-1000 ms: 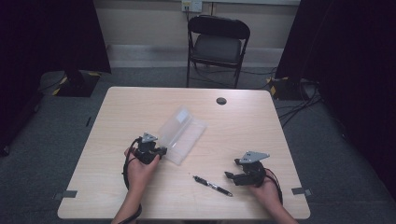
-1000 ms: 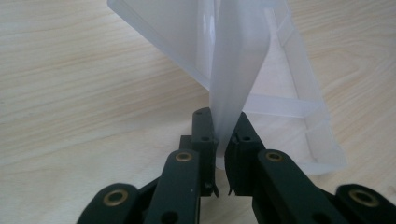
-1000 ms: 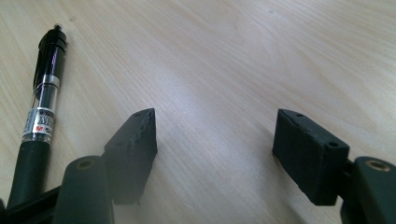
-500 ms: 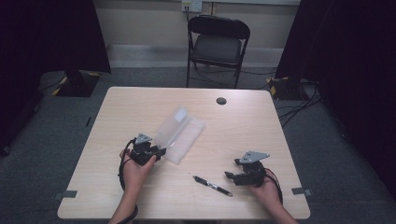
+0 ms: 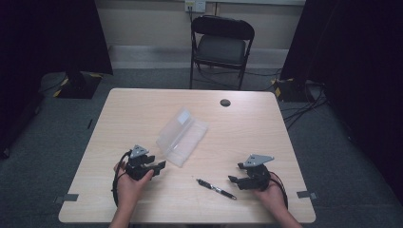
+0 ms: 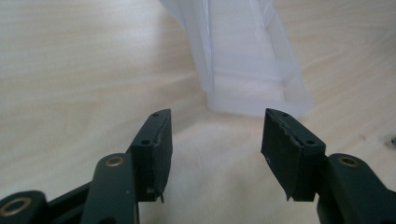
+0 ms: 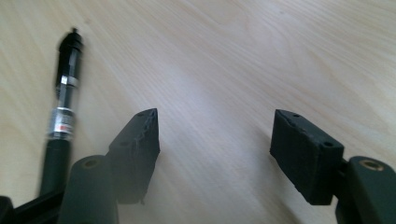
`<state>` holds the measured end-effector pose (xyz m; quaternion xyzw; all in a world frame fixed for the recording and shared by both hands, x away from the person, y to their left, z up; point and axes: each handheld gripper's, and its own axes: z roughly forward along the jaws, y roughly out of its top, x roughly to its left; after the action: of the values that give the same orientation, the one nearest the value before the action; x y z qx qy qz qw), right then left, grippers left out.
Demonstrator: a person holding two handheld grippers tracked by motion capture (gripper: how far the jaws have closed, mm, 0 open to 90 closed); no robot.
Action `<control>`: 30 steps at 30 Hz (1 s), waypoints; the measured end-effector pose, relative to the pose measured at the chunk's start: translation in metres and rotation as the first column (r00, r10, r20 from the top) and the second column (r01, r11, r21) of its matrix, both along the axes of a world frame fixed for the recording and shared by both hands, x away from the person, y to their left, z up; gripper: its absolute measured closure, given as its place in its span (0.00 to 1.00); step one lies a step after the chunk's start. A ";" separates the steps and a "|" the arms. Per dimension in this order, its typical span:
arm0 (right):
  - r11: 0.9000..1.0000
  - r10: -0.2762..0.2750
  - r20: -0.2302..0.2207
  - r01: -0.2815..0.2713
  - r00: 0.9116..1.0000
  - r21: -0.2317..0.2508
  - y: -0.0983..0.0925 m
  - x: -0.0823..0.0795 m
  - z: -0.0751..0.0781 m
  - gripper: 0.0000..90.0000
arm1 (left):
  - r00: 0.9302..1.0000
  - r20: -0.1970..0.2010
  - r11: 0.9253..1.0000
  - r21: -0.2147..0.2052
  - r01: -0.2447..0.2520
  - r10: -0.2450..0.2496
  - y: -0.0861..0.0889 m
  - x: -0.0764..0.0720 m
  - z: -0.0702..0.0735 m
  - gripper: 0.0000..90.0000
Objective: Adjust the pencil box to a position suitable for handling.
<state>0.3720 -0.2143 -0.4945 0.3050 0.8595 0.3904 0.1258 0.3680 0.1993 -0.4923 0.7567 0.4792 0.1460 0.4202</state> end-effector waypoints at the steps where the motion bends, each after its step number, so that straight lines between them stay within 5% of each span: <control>1: 1.000 0.000 -0.005 0.000 1.000 0.010 0.001 -0.002 0.003 0.36 | 1.000 0.003 1.000 0.001 0.005 -0.005 0.000 -0.003 -0.002 0.46; 5: 0.998 0.041 -0.023 -0.040 0.999 0.049 0.004 -0.008 0.010 0.40 | 1.000 0.007 1.000 0.015 0.026 -0.026 -0.004 -0.012 -0.004 0.43; 11: 0.981 0.184 -0.077 -0.179 0.980 0.073 0.025 -0.019 0.013 0.51 | 0.994 0.016 0.993 0.038 0.112 -0.113 -0.027 -0.021 -0.002 0.43; 17: 0.970 0.243 -0.109 -0.240 0.964 0.039 0.037 -0.025 0.007 0.57 | 0.988 0.009 0.988 0.023 0.151 -0.151 -0.040 -0.027 -0.005 0.43; 24: 0.959 0.283 -0.103 -0.284 0.954 0.001 0.043 -0.025 0.005 0.87 | 0.980 0.016 0.980 0.016 0.200 -0.200 -0.050 -0.029 -0.003 0.43; 30: 0.937 0.345 -0.097 -0.349 0.934 -0.028 0.056 -0.019 0.007 0.88 | 0.976 0.022 0.977 0.005 0.215 -0.215 -0.050 -0.029 0.001 0.44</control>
<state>0.3530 -0.1578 -0.4874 0.1631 0.9131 0.3730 0.0227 0.3387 0.1490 -0.4918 0.8029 0.3897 0.1090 0.4377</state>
